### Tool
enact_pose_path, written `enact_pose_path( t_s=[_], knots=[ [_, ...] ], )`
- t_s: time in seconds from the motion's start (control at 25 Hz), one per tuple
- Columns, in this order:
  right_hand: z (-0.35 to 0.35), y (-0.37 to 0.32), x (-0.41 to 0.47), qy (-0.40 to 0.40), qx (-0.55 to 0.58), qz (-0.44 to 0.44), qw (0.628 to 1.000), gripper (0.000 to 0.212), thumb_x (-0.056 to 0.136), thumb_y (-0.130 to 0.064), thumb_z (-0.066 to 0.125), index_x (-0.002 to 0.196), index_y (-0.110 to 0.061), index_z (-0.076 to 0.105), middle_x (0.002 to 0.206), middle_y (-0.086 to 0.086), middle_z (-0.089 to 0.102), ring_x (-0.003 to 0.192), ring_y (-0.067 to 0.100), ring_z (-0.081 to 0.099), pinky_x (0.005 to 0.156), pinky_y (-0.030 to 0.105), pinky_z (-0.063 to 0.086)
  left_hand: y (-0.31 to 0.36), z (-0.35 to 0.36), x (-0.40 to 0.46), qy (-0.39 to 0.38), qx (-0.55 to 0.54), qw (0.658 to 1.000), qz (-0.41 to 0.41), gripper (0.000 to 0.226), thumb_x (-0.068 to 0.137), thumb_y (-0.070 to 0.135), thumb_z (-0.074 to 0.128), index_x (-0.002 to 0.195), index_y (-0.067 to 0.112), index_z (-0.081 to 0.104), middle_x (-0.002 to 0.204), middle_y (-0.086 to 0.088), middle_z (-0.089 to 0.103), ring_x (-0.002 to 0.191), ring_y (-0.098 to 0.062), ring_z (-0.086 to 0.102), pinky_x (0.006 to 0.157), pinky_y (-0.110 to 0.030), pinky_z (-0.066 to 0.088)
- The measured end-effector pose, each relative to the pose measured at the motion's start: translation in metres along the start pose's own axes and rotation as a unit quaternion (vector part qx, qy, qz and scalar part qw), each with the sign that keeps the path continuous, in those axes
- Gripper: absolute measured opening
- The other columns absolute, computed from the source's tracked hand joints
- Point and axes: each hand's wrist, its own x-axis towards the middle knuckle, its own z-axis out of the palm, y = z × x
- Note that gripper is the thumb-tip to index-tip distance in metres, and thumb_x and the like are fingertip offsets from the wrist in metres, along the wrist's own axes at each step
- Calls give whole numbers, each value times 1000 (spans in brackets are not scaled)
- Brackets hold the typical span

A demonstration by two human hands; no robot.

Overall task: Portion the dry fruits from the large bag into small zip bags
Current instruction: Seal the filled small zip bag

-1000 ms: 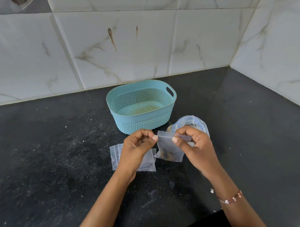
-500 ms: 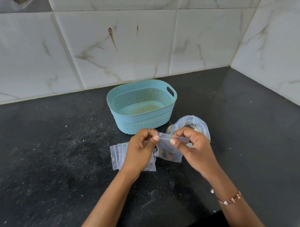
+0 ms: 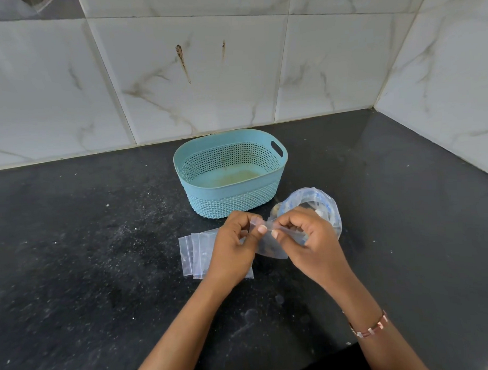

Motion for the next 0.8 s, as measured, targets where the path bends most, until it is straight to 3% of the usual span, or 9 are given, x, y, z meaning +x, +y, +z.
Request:
enact_pose_path(
  t_s=[0.16, 0.36, 0.48, 0.6, 0.8],
  knots=[
    [3, 0, -1, 44, -34, -29, 998, 15, 77, -27, 54, 69, -16, 61, 67, -11, 57, 73, 11, 53, 68, 31, 45, -1, 1, 0, 15, -1, 1000, -12, 2, 78, 31, 58, 78, 30, 60, 91, -5, 62, 90, -25, 61, 86, -41, 50],
    [1, 1, 0, 39, -28, 0, 999, 6, 77, -13, 66, 71, -15, 66, 70, -18, 57, 76, 7, 54, 68, 21, 43, 0, -3, 1, 12, 25, 1000, 2, 17, 80, 11, 69, 76, 28, 65, 85, 3, 64, 87, -12, 61, 83, -26, 48],
    [-7, 3, -3, 24, 19, 41, 999, 9, 77, -9, 71, 71, -15, 67, 71, -11, 63, 73, 8, 56, 67, 12, 43, 2, -3, 0, 45, -63, 995, -57, 14, 78, 3, 69, 71, 15, 65, 74, -1, 66, 71, -12, 61, 69, -19, 50],
    [-20, 5, -7, 23, 63, 91, 994, 7, 76, -10, 71, 72, -15, 68, 68, -8, 66, 70, 4, 57, 66, 17, 46, 4, -4, 0, 60, -95, 990, -84, 14, 78, 1, 68, 67, 8, 61, 67, -2, 63, 63, -12, 55, 56, -14, 46],
    [-24, 3, -5, 50, 120, 137, 982, 14, 74, -6, 72, 64, -13, 67, 63, -9, 65, 60, 1, 53, 67, 26, 46, 8, -2, 3, 45, -128, 988, -74, 18, 79, 1, 66, 64, 9, 62, 64, 1, 62, 61, -11, 55, 58, -15, 47]
  ],
)
